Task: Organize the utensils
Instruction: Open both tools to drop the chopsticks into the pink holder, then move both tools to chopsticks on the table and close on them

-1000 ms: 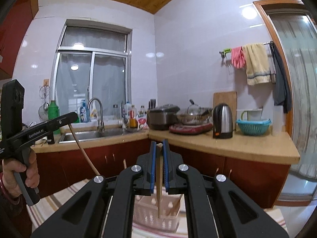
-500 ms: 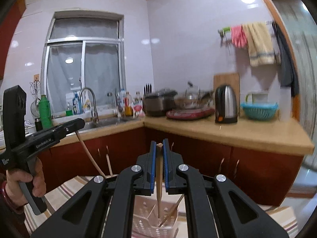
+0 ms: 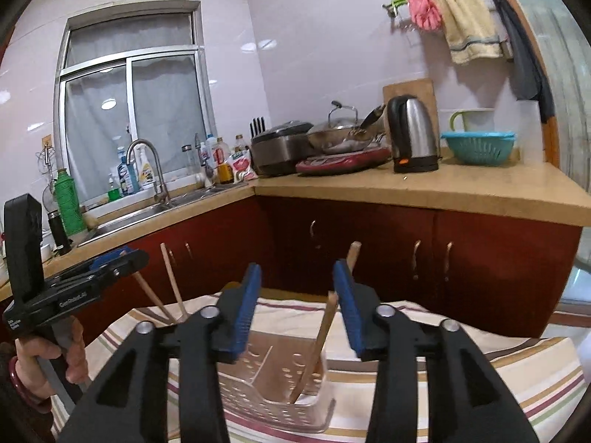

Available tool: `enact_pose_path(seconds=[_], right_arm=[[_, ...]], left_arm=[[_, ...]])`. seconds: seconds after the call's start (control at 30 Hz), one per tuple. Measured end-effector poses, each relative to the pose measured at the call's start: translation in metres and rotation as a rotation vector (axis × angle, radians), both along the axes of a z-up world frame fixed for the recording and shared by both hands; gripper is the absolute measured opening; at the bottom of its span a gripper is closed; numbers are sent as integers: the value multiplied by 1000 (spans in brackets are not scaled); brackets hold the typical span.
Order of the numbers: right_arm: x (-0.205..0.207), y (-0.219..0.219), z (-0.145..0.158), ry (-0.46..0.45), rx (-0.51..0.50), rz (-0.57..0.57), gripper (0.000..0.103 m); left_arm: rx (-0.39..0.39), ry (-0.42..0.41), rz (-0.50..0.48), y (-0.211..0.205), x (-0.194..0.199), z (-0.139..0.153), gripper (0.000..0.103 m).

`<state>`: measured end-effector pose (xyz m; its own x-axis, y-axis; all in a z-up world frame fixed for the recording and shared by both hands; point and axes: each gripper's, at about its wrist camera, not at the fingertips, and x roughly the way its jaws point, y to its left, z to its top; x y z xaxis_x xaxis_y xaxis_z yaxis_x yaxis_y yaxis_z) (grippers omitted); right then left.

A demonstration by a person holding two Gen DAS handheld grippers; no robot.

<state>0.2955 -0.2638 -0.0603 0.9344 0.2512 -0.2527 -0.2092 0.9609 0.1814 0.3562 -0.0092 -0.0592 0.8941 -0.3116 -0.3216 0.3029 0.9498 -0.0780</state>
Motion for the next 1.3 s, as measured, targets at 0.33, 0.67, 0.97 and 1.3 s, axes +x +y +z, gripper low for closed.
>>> enact_pose_path(seconds=[0.33,0.67,0.97,1.3], right_arm=[[-48,-17,8,-37,-40,-63,61],[-115,-28,-27,-7,-61,-93,60],[-167,-37,-109,156,-74,-81,46],[-166,-44,-169,374,-75,-86,41]], left_arm=[[45,-34,52,20,-59,-5,77],[66,-21,47,25,-123,-34,79],[84,32,54,27,-196,-96,79],[83,192,77,29,-221,-152,79]])
